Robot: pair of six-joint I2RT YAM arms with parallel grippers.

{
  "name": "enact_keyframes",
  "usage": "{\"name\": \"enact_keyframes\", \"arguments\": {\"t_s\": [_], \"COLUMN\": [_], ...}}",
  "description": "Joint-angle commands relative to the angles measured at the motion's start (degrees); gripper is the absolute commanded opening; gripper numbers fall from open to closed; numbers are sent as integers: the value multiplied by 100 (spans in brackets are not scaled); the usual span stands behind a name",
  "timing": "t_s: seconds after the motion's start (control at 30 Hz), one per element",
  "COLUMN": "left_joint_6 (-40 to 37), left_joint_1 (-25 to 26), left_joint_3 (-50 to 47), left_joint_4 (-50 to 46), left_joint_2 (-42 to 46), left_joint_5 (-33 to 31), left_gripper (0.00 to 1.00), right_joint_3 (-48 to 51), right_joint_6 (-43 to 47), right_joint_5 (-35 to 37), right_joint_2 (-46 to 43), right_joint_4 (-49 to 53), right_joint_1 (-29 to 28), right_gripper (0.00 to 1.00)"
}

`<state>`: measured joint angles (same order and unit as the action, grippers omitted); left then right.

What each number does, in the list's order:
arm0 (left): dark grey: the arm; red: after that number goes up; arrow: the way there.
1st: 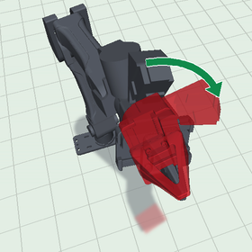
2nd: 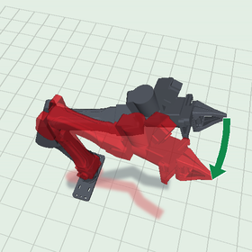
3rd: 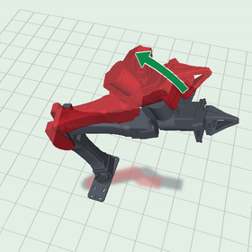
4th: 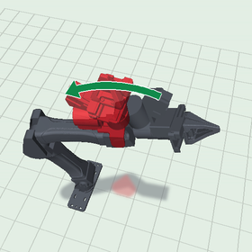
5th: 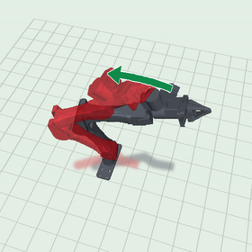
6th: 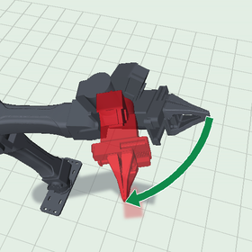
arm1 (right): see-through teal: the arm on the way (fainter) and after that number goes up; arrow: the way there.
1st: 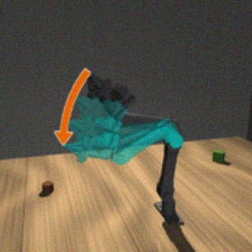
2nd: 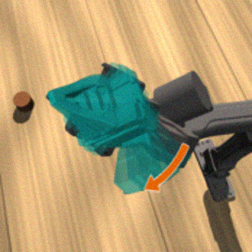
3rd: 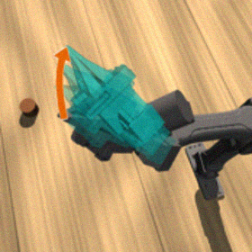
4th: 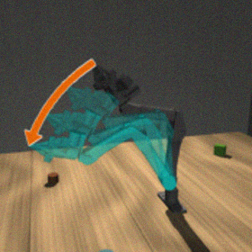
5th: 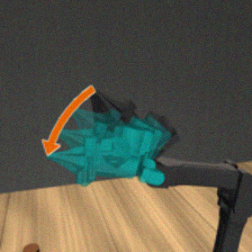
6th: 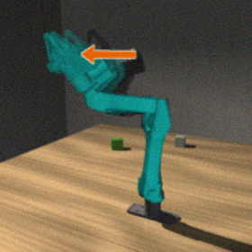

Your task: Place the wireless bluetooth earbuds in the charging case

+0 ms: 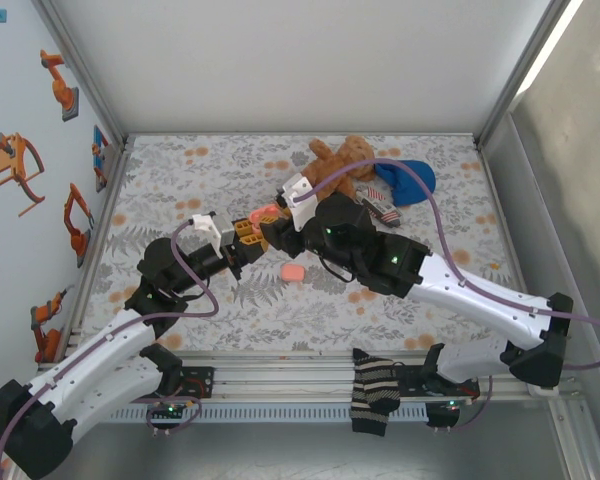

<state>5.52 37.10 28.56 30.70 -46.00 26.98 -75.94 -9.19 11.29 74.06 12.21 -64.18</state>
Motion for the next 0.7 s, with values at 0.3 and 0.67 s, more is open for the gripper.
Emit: {"name": "enact_keyframes", "arguments": {"t_s": [0.3,0.67], "left_joint_6": [11,96], "left_joint_1": [44,46], "left_joint_3": [-150,-253], "left_joint_4": [349,982], "left_joint_2": [87,28], "left_joint_5": [16,362], "left_gripper": [0,0], "right_joint_3": [-307,265], "right_joint_6": [-77,-1126], "right_joint_5": [288,-1788], "right_joint_2": [-437,-1193], "right_joint_4": [105,199], "right_joint_1": [13,1260], "right_gripper": [49,78]}}
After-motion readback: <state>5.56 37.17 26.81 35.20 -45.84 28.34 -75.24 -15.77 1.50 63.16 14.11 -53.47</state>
